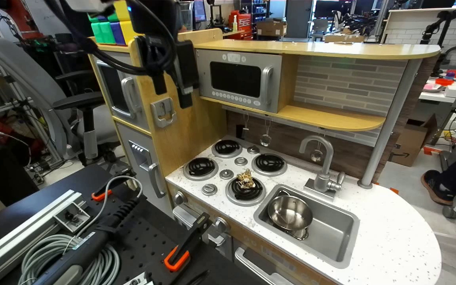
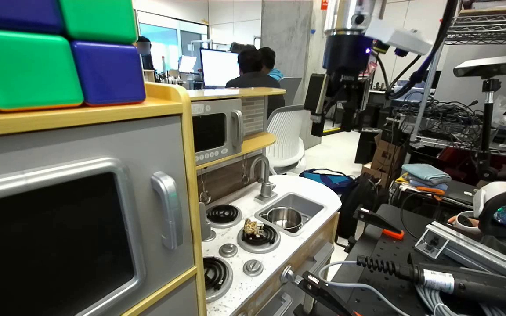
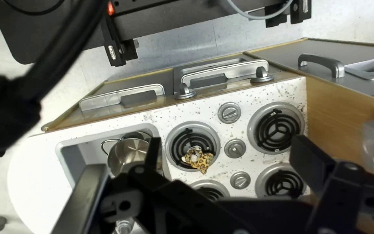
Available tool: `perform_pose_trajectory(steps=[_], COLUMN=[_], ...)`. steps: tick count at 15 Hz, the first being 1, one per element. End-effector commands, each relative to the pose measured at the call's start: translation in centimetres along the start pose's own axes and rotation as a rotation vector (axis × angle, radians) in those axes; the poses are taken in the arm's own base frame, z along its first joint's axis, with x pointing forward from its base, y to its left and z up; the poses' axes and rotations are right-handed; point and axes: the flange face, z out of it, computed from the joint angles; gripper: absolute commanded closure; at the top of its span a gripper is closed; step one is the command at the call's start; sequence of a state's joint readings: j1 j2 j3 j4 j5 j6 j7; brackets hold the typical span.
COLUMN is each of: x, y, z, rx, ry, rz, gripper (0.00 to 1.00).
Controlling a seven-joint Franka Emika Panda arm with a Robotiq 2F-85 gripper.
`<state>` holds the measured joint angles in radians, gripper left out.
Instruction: Put the thing on the stove in the pot that is in the sink
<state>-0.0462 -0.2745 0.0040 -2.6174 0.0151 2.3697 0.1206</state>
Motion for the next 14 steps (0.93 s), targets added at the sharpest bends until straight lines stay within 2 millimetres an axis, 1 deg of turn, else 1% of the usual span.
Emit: perform_pose_trajectory(steps=[1,4,7,8,9,10,11,12,14], x=[6.3,11.1,15.6,16.9,17.4,14.8,15.9,16.6,17.1], y=[1.0,1.0,0.3,-0.1,-1.0,0.2,-0.2,-0.5,-0.8], z=[4.0,7.4,11.3,12.0,11.1,11.2,11.8,12.0,11.8], rx=[0.025,0.005,-0.008,-0.006,0.019,-0.001,0.002,0.007,0.01], ry=[-0.027,-0.001,-0.031,-0.049,-0.084,-0.046,-0.062,-0.068,-0.072], rz=[0.108,0.165,0.222,0.231,0.218,0.208,0.21,0.212,0.212], gripper=[0.0,0.0,0.0,0.0,0.0,0.0,0.0,0.0,0.0])
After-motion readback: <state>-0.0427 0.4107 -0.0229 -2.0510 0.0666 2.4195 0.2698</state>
